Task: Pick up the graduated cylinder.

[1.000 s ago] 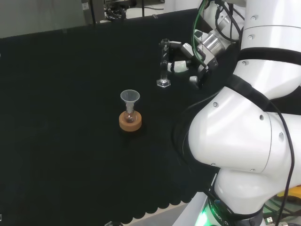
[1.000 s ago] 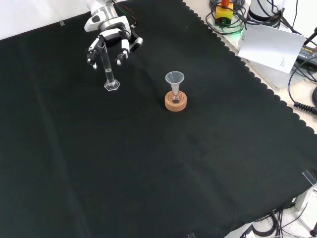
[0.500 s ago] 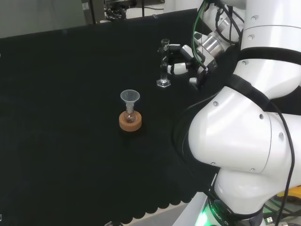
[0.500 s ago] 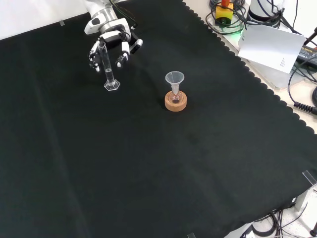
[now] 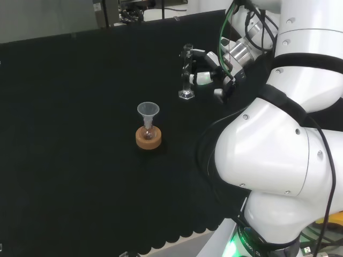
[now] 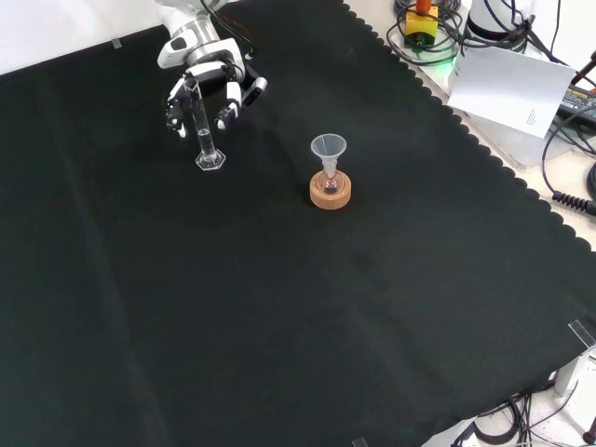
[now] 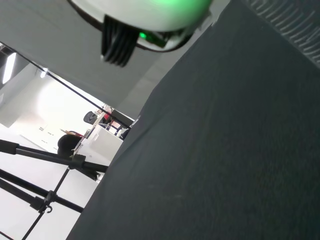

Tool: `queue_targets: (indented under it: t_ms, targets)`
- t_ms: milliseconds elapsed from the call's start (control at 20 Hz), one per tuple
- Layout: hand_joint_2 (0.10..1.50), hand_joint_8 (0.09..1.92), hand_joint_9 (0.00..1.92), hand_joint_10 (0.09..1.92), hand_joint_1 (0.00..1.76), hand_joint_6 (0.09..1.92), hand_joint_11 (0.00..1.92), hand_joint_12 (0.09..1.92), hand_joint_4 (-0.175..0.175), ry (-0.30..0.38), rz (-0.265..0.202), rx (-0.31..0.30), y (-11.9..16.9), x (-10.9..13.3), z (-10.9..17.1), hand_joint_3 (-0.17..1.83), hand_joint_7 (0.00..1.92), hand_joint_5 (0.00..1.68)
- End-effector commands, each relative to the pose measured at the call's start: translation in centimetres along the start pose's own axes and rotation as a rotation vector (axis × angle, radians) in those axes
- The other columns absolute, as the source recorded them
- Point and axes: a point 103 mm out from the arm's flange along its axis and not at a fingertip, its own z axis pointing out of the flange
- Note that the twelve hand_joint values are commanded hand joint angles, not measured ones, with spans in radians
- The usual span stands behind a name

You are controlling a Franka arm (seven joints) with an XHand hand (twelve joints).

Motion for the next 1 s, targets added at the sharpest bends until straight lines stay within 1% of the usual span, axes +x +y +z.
queue_targets:
  t_ms: [50, 550, 1000]
  targets:
    - [0.62, 0.57, 0.96, 0.35, 1.1, 0.51, 0.72, 1.12, -0.018, 0.007, -0.004, -0.005, -0.04, -0.11, 0.19, 0.67, 0.63, 0.52]
    - [0.66, 0.59, 1.05, 0.32, 1.09, 0.59, 0.8, 1.08, -0.003, 0.01, 0.001, -0.019, -0.17, -0.25, 0.4, 0.66, 0.68, 0.58]
    - [0.7, 0.58, 1.08, 0.29, 1.09, 0.62, 0.85, 1.05, 0.011, 0.018, -0.002, -0.028, -0.04, -0.29, 0.54, 0.63, 0.71, 0.65]
